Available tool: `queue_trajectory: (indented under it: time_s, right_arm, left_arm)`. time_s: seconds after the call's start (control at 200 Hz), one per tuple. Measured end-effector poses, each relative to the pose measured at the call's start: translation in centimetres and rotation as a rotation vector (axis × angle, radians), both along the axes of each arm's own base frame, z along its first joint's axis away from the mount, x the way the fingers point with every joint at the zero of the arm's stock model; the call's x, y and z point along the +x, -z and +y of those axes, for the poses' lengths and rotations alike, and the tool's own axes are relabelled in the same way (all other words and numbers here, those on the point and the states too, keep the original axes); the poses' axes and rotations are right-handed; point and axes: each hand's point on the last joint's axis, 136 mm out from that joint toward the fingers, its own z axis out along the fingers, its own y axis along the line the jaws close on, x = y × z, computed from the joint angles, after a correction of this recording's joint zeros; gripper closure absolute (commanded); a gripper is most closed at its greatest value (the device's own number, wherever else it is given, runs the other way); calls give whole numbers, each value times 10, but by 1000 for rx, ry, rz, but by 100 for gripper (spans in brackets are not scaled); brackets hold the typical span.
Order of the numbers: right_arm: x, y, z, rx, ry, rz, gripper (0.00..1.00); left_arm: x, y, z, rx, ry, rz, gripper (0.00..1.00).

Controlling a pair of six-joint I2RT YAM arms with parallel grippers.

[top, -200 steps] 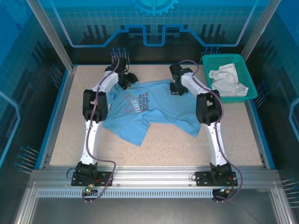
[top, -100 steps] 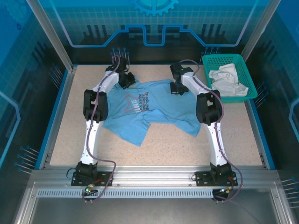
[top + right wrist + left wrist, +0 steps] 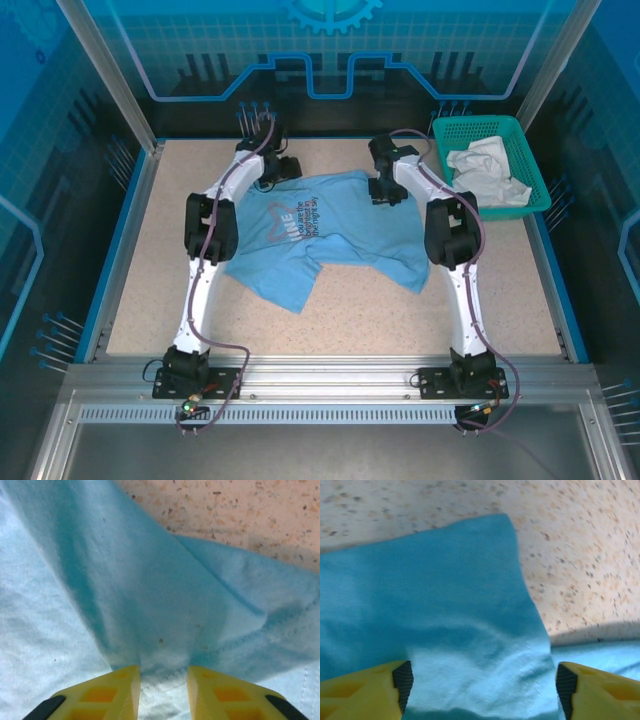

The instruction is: Fold and stack the t-shirts

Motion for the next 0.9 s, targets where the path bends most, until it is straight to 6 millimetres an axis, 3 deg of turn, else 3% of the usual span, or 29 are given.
queue_trajectory:
  time_s: [0.275,0.555,0.72,0.9]
  right_arm:
    - [-6,4,-1,-3,-7,14,68]
    - [-9,7,2,16,-17,28,77]
    - [-10,8,3,31,-19,35,87]
    - [-9,8,1,43,-8,33,98]
  left_arm:
    - [-2,-3,-34,95,99,-31,29]
    - [-14,19,-29,203,124,22,32]
    - [-16,21,-30,255,149,21,53]
    - [-19,21,-35,277,168,22,66]
